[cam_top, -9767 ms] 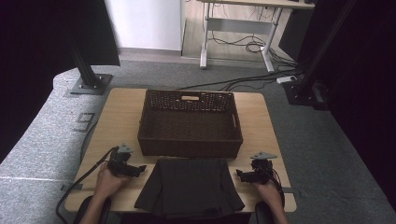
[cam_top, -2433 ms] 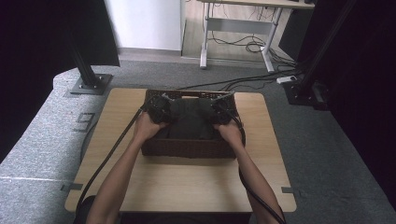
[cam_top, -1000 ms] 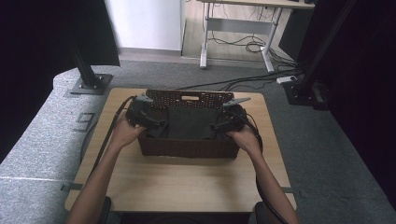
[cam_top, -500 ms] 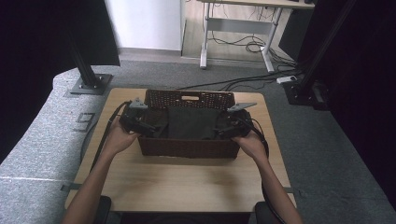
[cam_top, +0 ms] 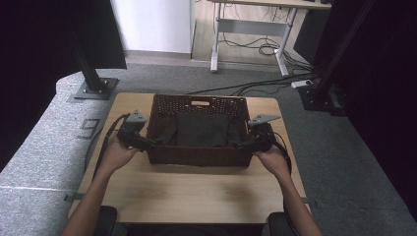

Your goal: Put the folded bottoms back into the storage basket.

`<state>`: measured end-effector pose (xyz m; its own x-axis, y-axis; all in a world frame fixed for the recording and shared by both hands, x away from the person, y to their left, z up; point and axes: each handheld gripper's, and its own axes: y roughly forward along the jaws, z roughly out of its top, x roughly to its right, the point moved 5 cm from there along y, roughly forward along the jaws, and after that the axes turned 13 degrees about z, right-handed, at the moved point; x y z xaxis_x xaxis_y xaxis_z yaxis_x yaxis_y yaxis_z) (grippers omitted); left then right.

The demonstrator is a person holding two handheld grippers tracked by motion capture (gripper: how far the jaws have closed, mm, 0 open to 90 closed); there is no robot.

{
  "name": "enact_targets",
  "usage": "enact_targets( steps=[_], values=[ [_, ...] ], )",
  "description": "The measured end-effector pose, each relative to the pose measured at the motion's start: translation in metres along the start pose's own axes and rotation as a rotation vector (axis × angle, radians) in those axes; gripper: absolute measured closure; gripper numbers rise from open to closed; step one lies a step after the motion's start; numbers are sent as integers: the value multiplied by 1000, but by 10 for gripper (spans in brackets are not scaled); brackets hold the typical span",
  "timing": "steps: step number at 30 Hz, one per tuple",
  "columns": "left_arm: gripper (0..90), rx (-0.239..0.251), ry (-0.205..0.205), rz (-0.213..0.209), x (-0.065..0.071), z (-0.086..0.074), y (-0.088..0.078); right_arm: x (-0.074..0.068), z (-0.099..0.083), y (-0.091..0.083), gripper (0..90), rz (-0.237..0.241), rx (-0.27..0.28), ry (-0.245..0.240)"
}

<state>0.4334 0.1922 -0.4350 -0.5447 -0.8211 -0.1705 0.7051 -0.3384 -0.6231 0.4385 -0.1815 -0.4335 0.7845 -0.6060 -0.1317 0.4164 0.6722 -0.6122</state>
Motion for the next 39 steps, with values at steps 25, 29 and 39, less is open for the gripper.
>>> enact_targets(
  steps=[25, 29, 39],
  values=[
    [0, -26, -40, -7, 6, -65, -2, 13, -70, -28, 0, -61, 13, 85],
    [0, -45, -30, -6, 9, -77, 5, 13, -85, -20, 0, -57, -18, 83],
    [0, -67, -68, -23, 15, -111, 21, 19, -125, 5, 0, -52, -48, 155]
  ],
)
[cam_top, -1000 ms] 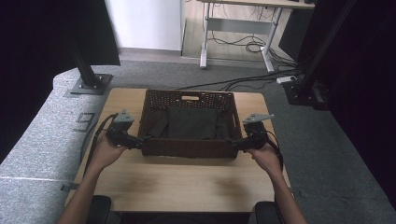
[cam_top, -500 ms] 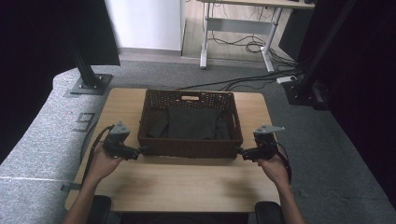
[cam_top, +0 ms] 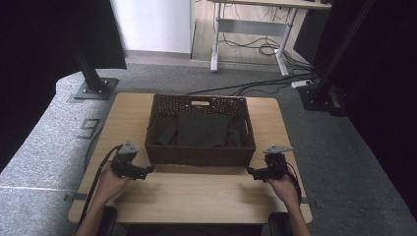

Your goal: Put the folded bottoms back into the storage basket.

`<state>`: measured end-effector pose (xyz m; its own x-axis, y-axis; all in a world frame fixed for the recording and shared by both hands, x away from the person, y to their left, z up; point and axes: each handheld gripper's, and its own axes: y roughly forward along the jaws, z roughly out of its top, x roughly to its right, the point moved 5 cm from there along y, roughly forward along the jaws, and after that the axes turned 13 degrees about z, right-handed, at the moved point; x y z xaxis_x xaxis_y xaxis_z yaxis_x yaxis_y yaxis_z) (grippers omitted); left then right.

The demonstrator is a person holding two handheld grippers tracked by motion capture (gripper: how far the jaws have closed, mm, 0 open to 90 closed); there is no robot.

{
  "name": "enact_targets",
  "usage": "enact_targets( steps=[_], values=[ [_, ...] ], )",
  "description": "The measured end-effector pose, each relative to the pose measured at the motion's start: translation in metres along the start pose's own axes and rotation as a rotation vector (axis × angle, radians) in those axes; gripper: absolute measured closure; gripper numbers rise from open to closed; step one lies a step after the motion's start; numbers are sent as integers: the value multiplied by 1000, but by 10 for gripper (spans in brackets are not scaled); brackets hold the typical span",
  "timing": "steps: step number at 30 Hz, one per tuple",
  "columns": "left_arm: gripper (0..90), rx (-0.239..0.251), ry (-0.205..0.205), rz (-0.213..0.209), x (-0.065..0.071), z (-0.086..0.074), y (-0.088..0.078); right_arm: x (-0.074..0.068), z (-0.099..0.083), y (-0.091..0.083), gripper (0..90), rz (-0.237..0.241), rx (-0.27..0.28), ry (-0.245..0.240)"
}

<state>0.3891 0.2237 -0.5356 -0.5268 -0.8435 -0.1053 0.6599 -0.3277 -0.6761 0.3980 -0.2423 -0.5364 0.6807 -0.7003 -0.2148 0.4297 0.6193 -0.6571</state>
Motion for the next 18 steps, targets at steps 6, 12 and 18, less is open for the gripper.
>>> enact_targets(
  steps=[6, 12, 18],
  values=[
    [0, -26, 10, 14, 1, -21, 14, 2, -19, 17, 0, 14, -15, 17],
    [0, -94, 69, 36, 7, -36, 27, 7, -32, 28, 0, 12, -17, 32],
    [0, -91, 60, 25, 12, -39, 31, 10, -40, 36, 0, -42, 1, 10]
  ],
)
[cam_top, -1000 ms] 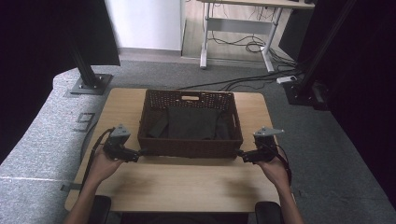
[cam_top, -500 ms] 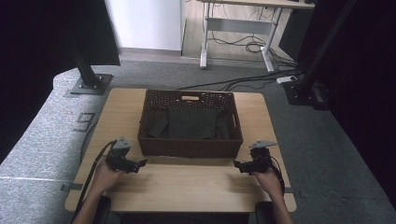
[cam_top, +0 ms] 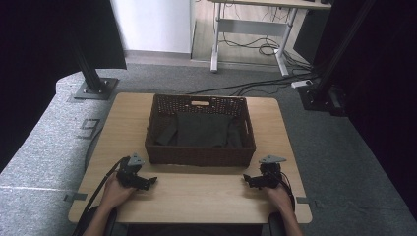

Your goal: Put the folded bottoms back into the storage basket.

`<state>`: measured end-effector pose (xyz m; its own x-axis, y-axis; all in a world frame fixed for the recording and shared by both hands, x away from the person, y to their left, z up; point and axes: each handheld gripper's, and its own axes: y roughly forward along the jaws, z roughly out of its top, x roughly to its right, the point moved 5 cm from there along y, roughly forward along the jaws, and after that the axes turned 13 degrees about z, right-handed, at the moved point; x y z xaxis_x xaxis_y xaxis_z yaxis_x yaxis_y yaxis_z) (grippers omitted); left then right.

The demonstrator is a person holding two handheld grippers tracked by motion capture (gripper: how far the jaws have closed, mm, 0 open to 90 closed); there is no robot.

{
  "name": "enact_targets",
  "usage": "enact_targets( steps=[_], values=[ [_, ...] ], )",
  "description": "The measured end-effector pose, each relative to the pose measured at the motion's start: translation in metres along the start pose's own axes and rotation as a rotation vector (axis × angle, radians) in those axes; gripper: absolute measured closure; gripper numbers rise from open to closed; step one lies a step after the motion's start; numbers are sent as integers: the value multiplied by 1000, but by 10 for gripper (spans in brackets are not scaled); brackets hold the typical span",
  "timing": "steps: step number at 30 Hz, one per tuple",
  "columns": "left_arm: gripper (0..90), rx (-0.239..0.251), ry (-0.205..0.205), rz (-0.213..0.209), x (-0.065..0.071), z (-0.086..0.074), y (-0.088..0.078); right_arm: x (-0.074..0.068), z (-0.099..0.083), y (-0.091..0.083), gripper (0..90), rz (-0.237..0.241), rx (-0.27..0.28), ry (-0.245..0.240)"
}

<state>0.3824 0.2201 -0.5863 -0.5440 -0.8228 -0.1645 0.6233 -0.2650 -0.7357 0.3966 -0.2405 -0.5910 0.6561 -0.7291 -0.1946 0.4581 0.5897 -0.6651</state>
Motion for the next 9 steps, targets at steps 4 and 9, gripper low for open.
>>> enact_targets(
  steps=[4, 9],
  values=[
    [0, 0, -1, 0, 0, 0, 0, -2, 0, 3, 0, -20, -17, -22],
    [0, -2, -10, 8, 1, 0, 0, -2, 0, 2, 0, -21, -16, -20]
  ],
)
